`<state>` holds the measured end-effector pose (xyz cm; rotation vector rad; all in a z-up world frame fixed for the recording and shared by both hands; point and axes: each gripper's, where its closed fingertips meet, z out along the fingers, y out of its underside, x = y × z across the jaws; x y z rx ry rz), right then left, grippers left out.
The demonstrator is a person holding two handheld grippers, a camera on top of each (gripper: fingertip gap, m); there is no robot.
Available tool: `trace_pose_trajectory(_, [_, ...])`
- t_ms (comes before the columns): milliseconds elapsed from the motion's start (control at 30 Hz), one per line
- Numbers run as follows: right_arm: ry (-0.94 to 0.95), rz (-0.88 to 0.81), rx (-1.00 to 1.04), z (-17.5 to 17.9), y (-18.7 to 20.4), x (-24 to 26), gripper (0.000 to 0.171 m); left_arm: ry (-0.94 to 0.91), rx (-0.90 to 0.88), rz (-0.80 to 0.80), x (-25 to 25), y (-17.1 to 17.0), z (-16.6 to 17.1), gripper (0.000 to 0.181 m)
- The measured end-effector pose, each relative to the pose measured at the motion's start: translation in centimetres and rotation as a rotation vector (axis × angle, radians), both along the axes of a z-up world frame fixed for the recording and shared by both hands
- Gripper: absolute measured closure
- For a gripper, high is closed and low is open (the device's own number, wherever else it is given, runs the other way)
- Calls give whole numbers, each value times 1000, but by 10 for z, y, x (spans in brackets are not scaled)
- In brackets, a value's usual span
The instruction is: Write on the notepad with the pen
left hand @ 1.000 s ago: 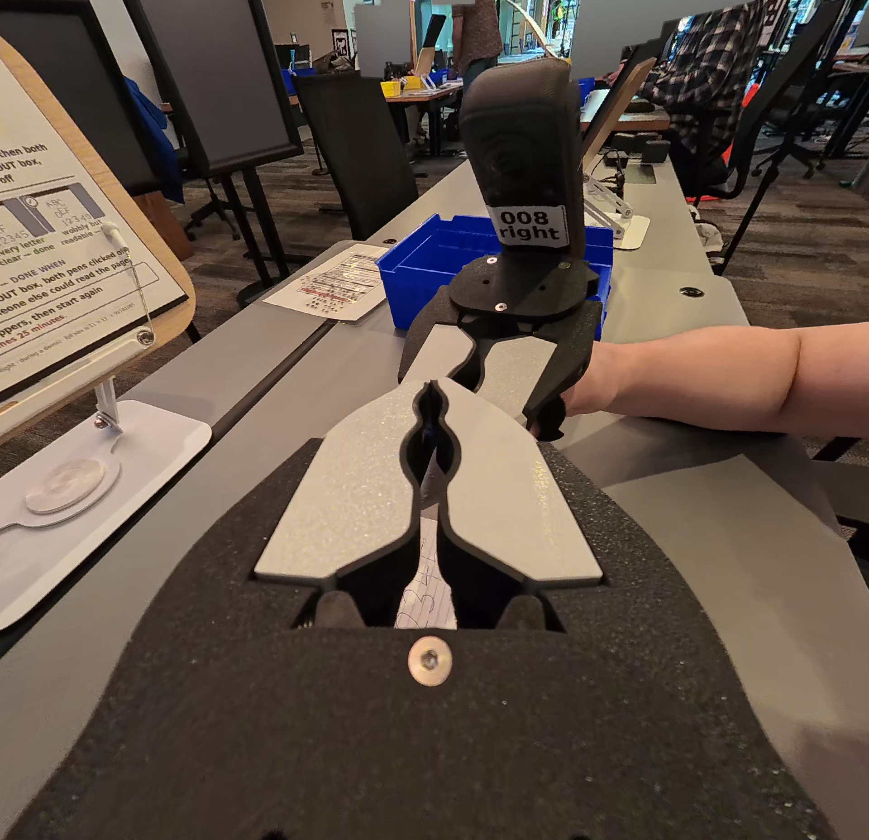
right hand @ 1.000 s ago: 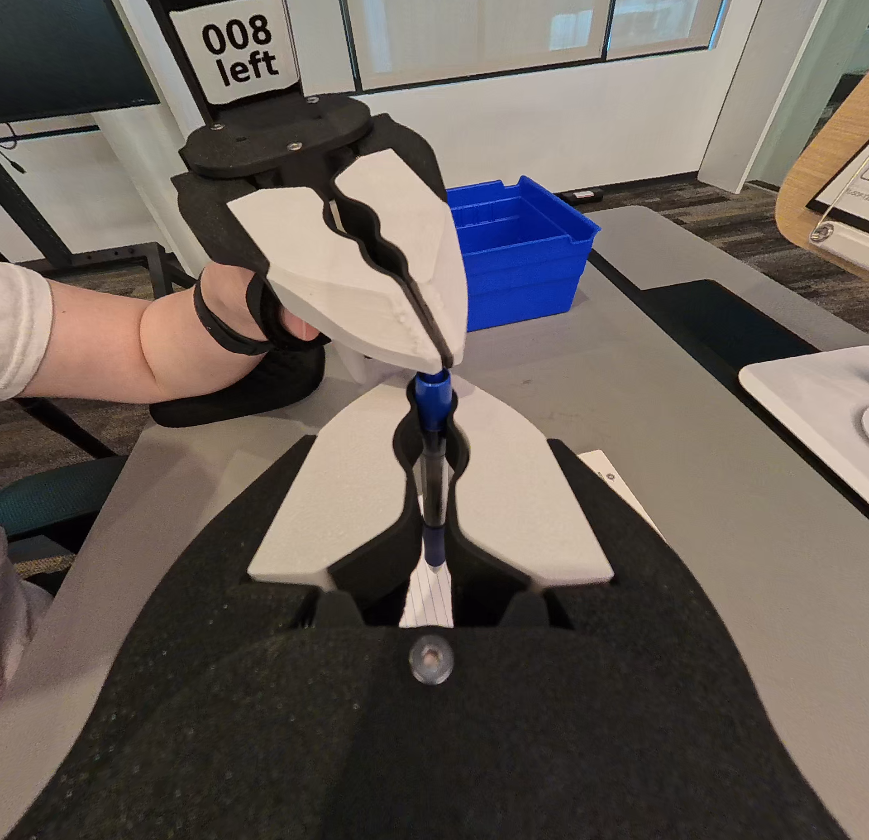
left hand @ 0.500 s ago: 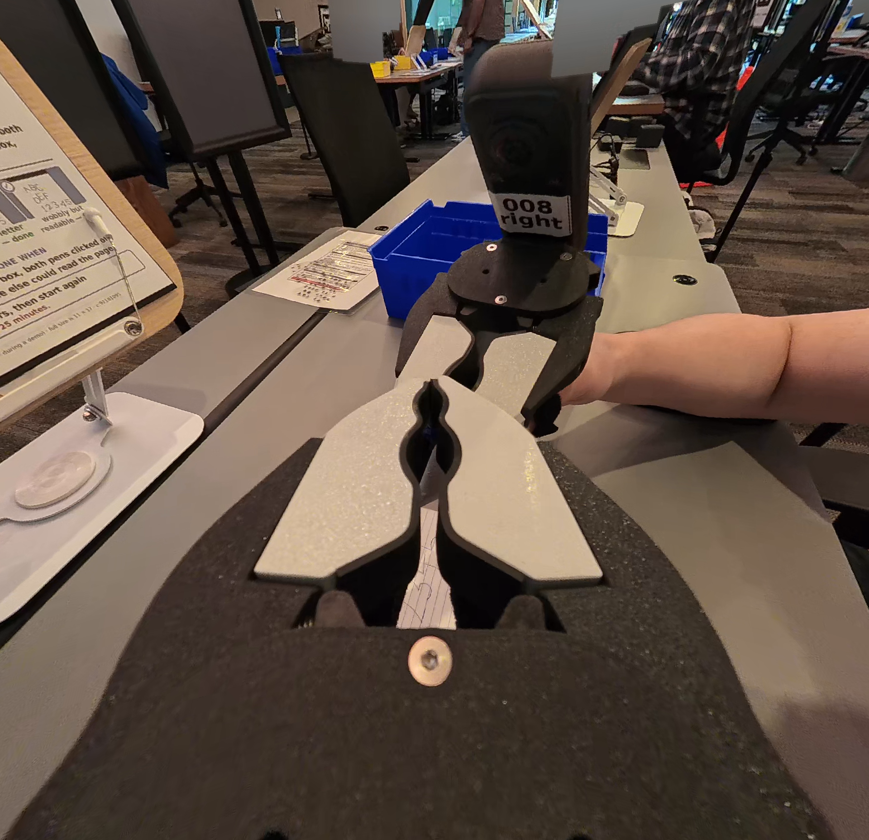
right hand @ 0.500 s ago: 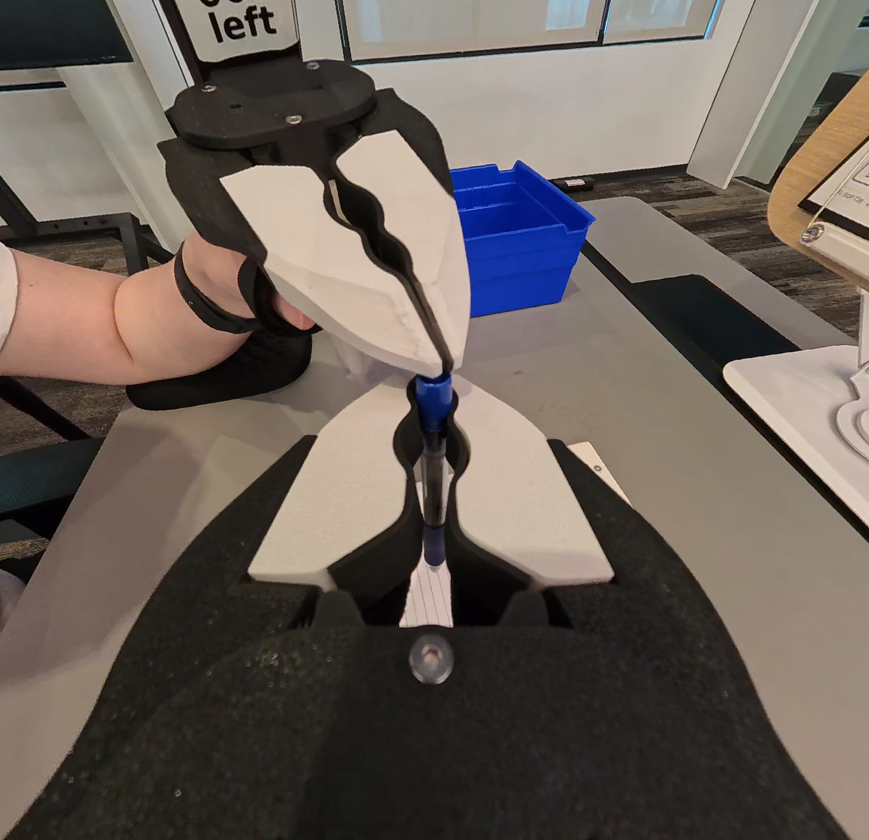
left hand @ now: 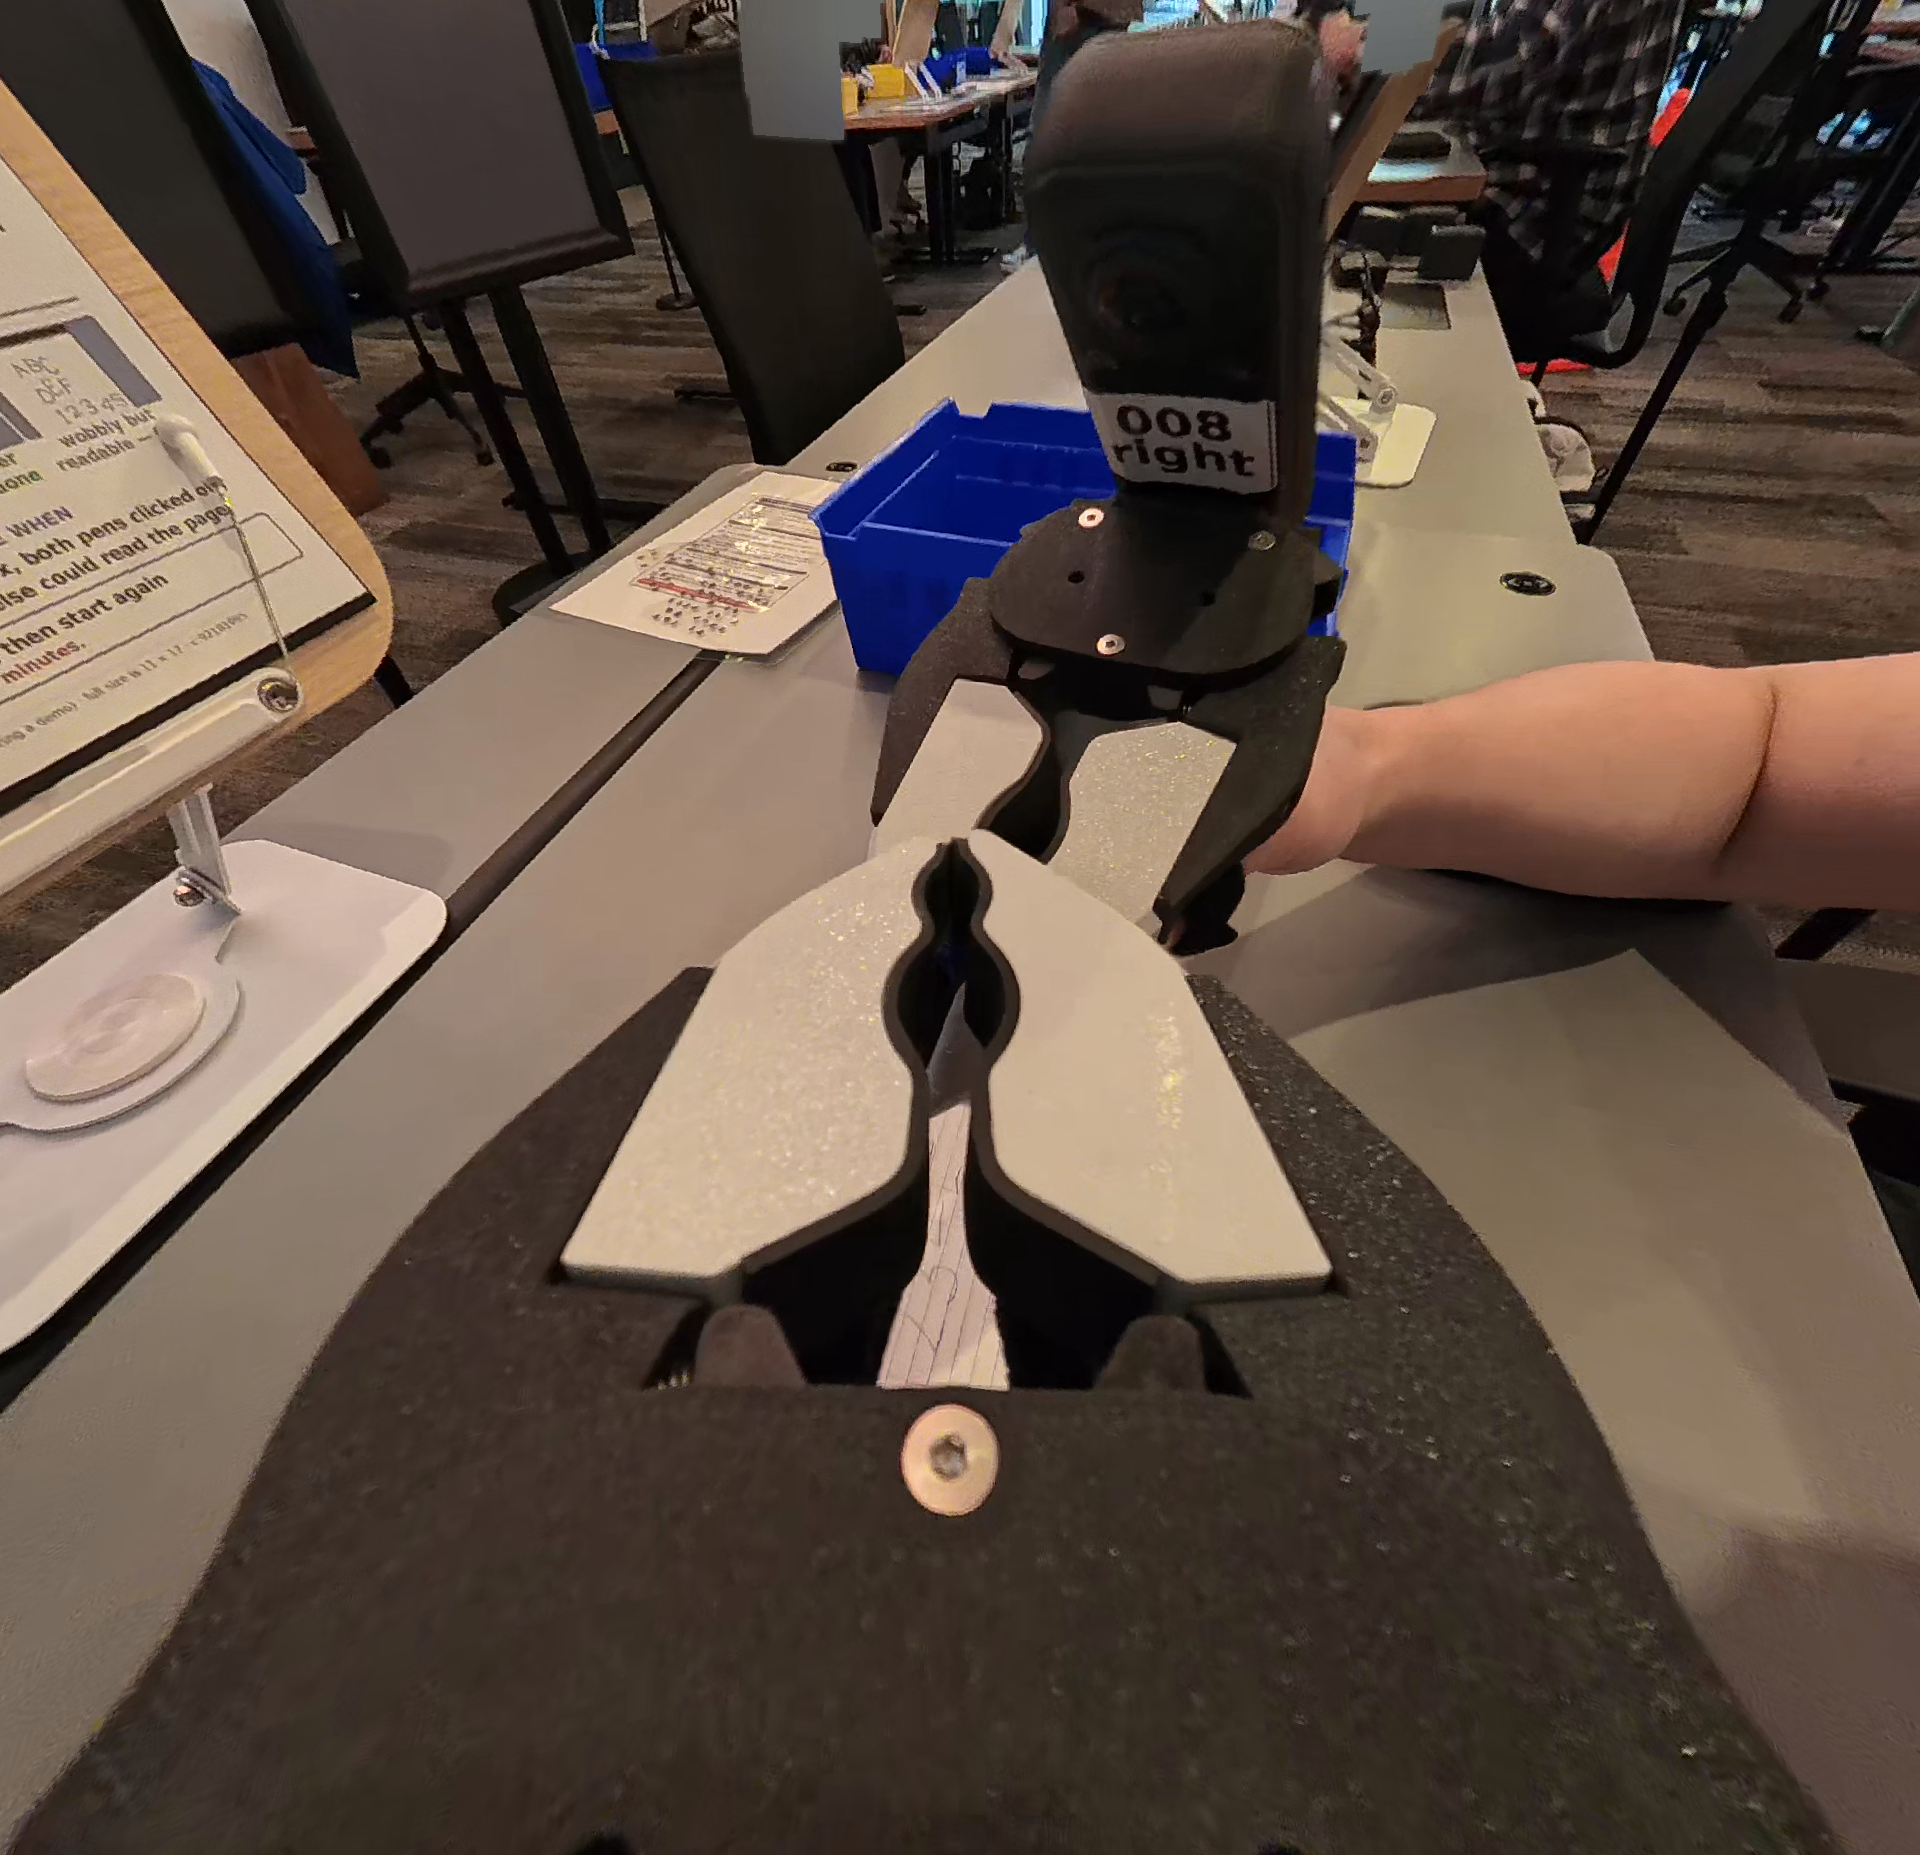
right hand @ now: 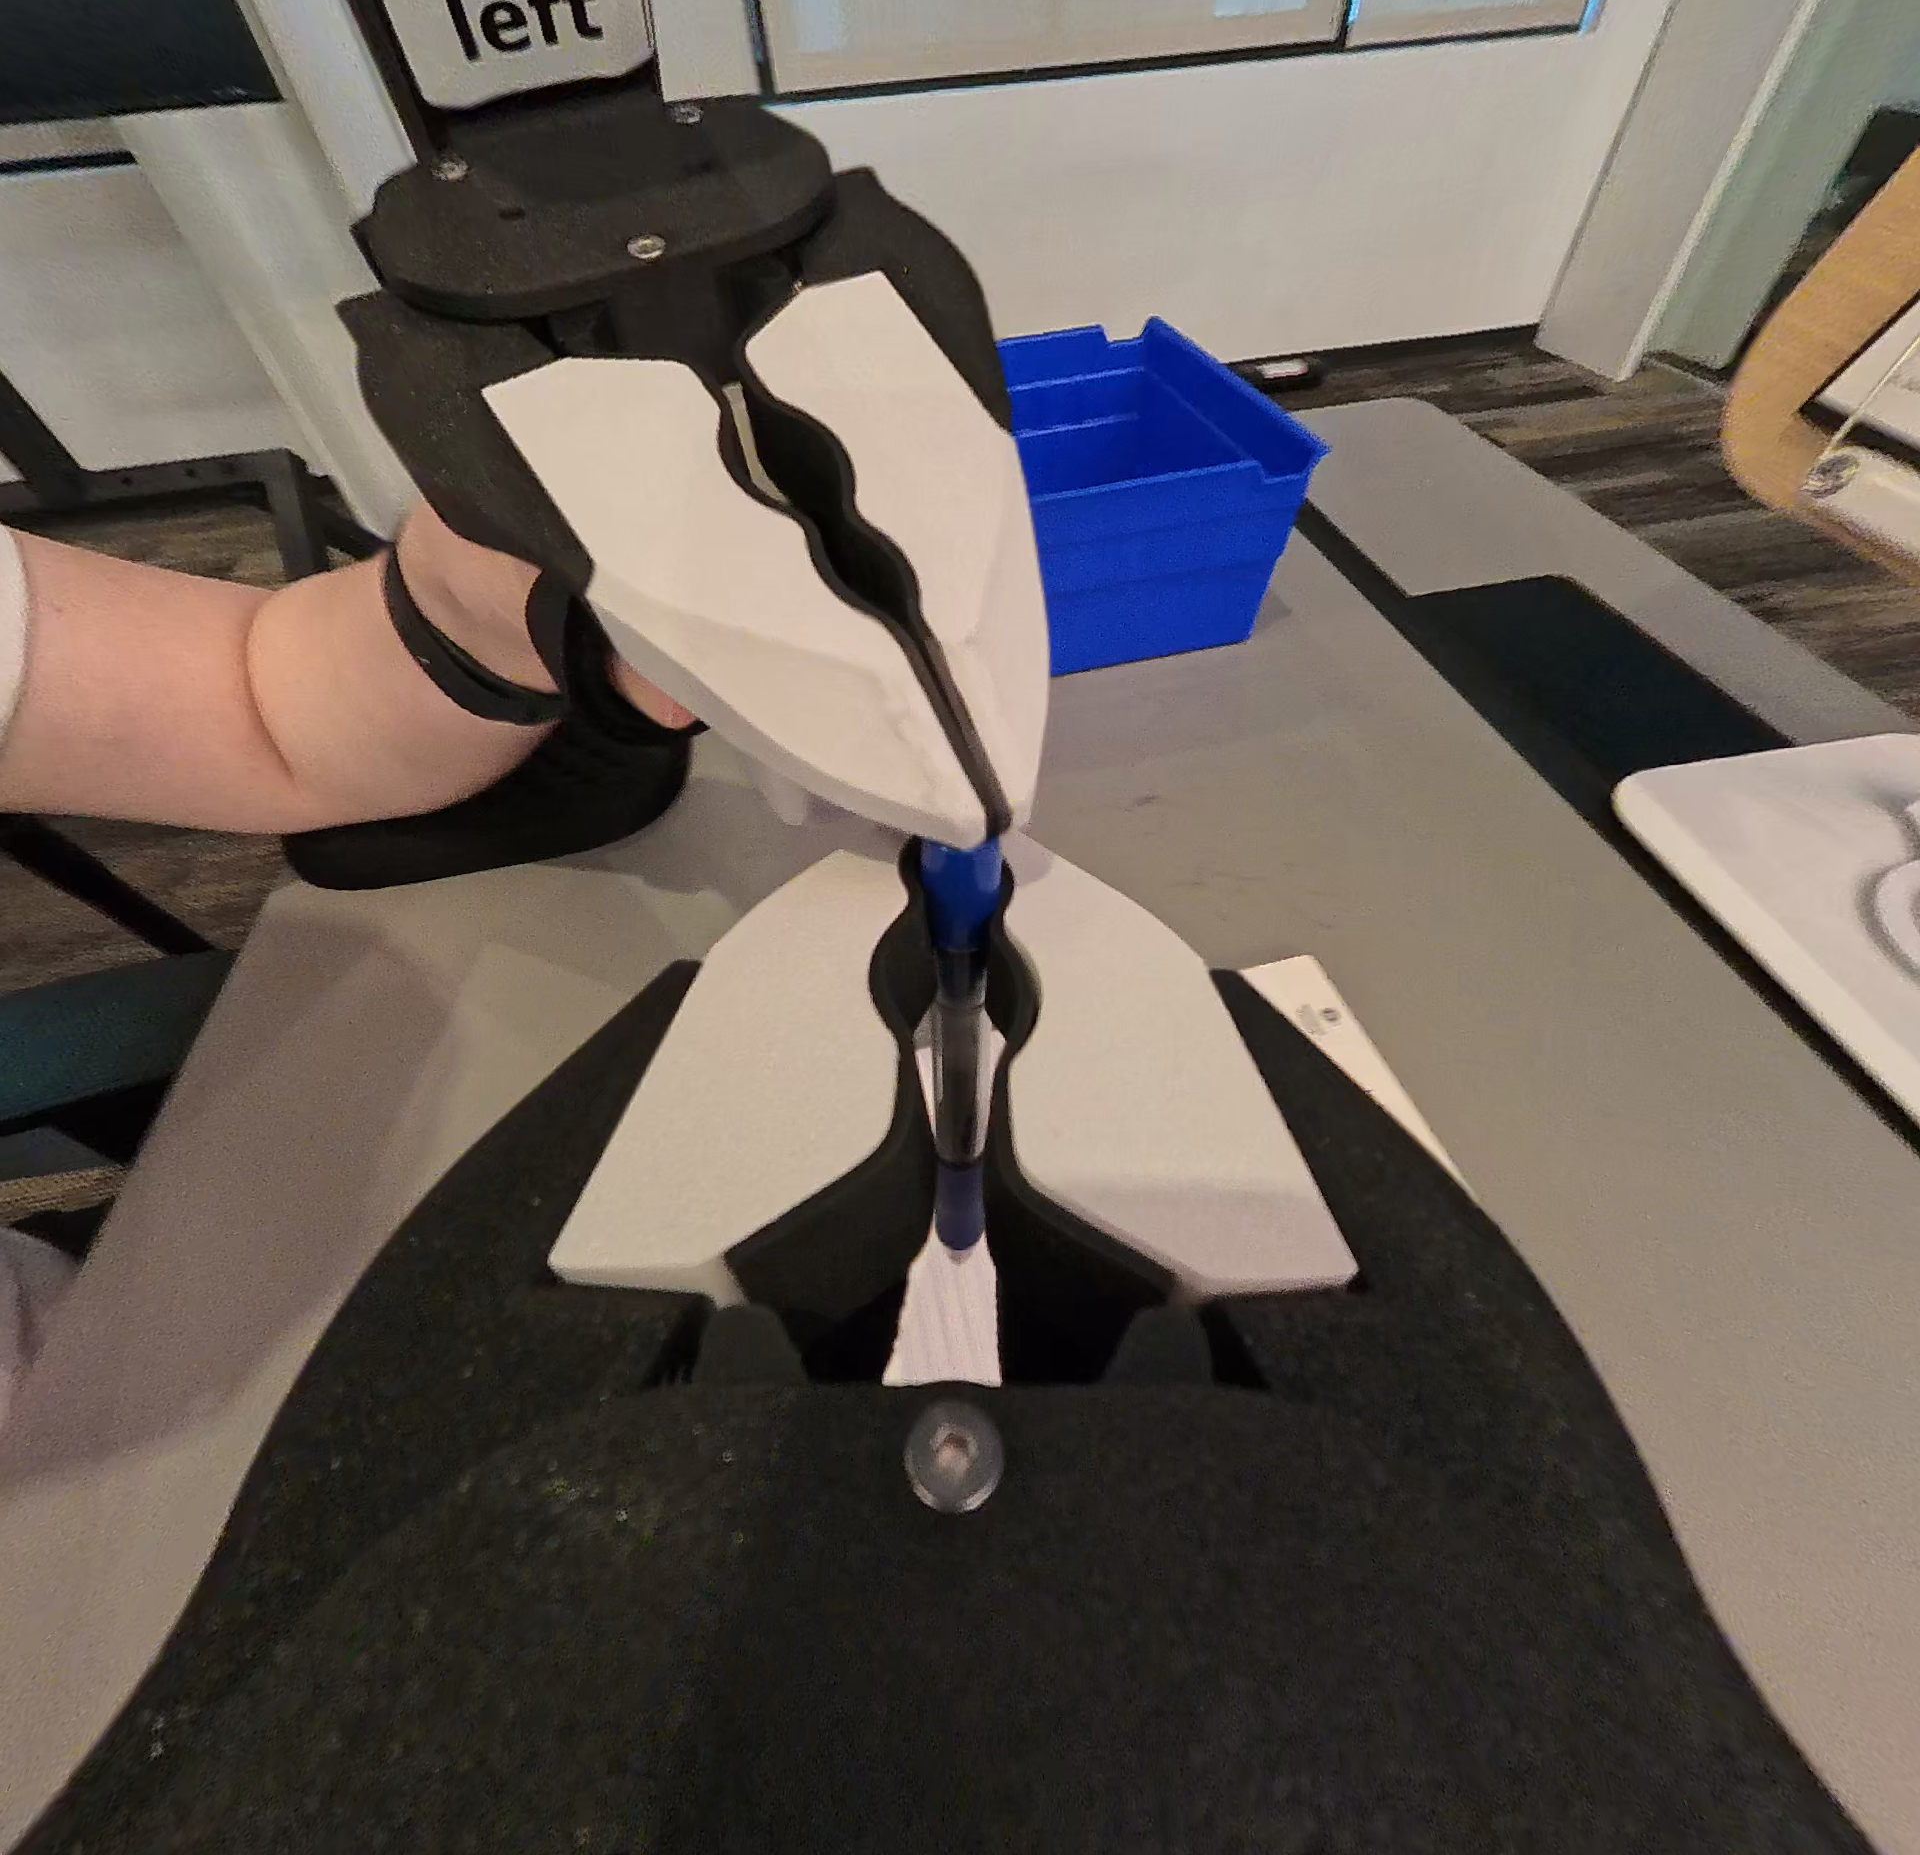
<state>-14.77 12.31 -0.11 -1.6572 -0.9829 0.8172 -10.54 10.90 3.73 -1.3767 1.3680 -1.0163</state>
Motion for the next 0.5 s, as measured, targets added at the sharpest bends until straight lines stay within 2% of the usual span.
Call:
trace_pose_trajectory(167, [-14,-33,-11,3,5,10,167,-319,62,31,-26,-12,75,181])
trace_pose_trajectory(233, [-29,-73,-78,9,12,27,167,-387,110,80,-41,-10,94,181])
trace_pose_trajectory(300, [9,-162,-244,7,24,60,167,-351,124,76,-43,-9,93,181])
trace_pose_trajectory(367, [99,-226,-461,-10,37,94,167,-280,98,76,-39,-5,82,181])
trace_pose_trajectory(500, [149,-313,-751,-67,51,140,167,-191,54,64,-32,-3,64,181])
